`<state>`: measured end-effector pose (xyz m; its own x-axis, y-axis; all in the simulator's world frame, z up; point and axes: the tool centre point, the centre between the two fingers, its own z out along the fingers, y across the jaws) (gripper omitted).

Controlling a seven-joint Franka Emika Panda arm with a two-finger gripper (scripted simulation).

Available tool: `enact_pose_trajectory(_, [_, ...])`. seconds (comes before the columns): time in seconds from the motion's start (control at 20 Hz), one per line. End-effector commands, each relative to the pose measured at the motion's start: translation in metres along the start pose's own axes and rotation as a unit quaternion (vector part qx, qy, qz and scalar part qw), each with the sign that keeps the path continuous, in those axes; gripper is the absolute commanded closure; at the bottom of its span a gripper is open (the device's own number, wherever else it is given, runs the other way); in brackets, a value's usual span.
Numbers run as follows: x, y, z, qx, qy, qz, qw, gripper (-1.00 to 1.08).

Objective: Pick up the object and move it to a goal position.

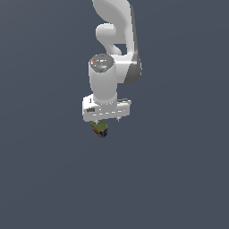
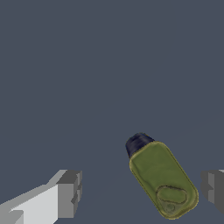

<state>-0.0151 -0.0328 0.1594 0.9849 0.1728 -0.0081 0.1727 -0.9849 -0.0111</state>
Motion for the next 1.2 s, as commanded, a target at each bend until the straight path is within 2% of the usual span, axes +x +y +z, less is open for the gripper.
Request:
enact_pose_trajectory(0.0, [-0.004,0.005,0.005,-0.001,0.0,-0.029,0.9996,-0.92])
enact_pose_trajectory(0.45, [-0.018,0.023,0.023,-0.004,0.001,-0.135,0.9909,-0.92])
enact_pose_trajectory(1.15, [-0.037,0.043,0.046,-0.006,0.002,-0.27,0.9628,-0.92])
